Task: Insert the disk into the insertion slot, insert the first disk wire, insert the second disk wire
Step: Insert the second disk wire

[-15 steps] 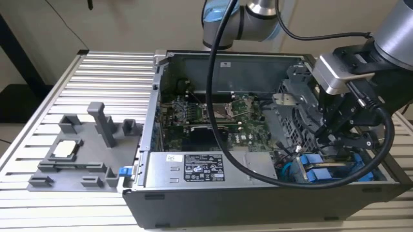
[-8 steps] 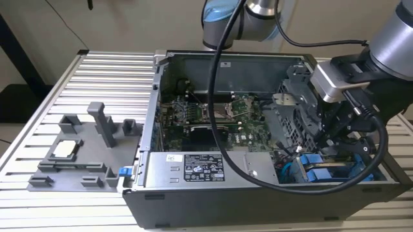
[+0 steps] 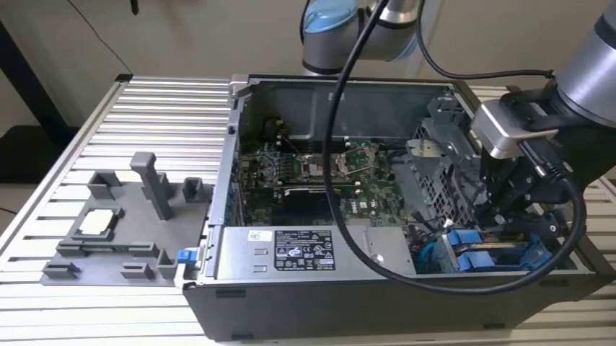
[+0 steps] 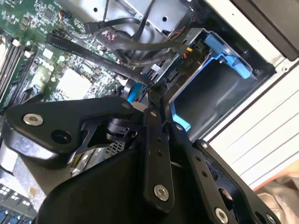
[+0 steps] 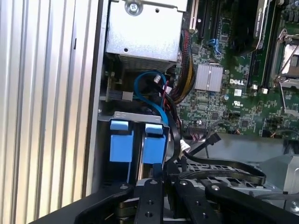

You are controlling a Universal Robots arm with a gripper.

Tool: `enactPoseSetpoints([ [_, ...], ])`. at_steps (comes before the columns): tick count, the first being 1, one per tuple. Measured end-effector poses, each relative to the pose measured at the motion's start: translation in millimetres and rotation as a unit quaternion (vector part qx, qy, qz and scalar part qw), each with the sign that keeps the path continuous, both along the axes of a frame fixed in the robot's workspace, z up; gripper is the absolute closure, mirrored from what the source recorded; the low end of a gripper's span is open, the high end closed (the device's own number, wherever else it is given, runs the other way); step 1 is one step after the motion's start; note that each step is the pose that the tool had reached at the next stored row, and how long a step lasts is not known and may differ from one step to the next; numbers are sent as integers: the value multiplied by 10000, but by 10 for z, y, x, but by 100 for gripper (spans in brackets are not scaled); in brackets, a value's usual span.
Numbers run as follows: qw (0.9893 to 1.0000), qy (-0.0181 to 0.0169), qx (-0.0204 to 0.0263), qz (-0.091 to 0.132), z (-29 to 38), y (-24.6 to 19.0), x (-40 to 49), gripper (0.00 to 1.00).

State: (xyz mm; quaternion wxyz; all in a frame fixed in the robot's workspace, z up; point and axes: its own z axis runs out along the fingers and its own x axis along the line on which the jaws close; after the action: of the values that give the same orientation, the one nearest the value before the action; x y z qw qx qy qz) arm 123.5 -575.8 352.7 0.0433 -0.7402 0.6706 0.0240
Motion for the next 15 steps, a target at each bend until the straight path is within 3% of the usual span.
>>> enactPoseSetpoints([
  [5,9995,0,-14,-321,-41,0,8,84],
  [11,9986,-3,-123,-509,-69,0,48,84],
  [15,9979,-7,-226,-607,-79,0,73,84],
])
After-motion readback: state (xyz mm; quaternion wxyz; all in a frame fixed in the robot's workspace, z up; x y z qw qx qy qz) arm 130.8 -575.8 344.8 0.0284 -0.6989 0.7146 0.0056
